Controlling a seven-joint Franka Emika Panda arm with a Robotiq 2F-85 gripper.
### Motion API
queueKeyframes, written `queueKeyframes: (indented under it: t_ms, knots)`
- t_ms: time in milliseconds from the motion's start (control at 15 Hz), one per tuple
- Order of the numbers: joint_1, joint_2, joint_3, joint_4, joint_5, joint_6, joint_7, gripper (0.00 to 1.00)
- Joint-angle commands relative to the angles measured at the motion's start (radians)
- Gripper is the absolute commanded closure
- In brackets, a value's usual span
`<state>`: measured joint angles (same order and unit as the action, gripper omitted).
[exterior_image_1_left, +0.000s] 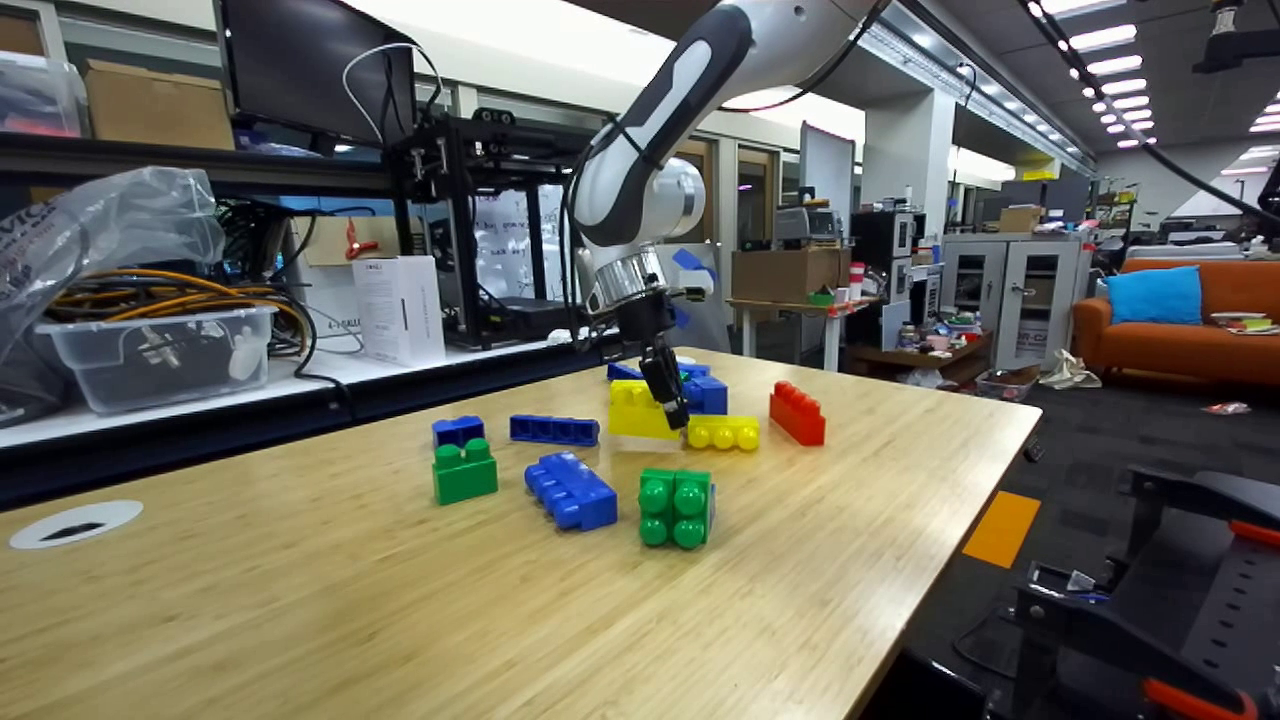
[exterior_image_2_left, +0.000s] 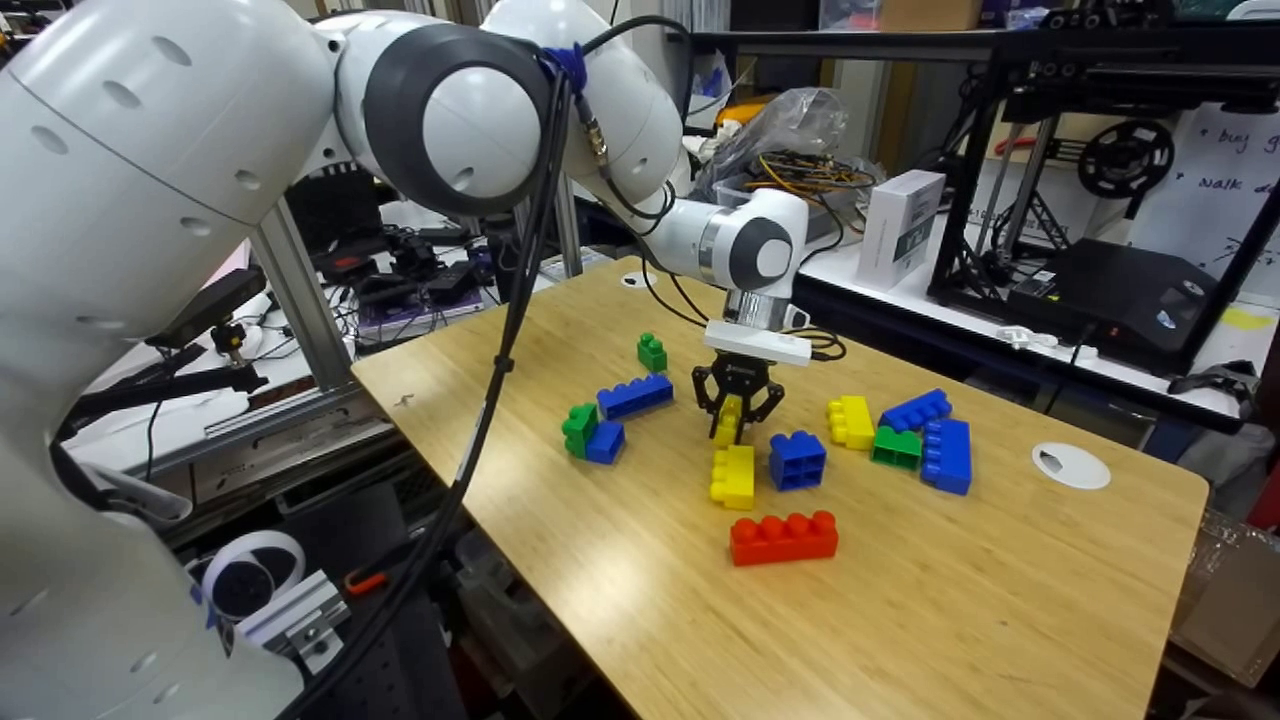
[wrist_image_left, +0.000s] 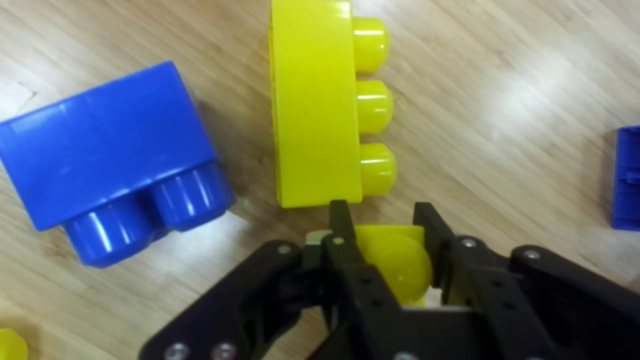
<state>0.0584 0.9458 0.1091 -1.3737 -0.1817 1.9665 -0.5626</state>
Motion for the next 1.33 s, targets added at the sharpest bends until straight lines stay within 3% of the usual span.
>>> queueKeyframes:
  t_ms: [0, 133, 467, 733, 1267]
  knots:
    - [0.001, -0.024, -0.002, -0.041, -0.018, 0.021, 0.021, 0.38]
    - [0.001, -0.025, -0.002, -0.043, -0.018, 0.022, 0.026, 0.34]
    - [-0.033, -0.070, 0.041, -0.065, 0.033, 0.023, -0.011, 0.02]
    - [-0.051, -0.174, 0.065, -0.107, 0.080, 0.061, -0.004, 0.00]
    - [-0.030, -0.386, 0.041, -0.266, 0.179, 0.244, 0.237, 0.00]
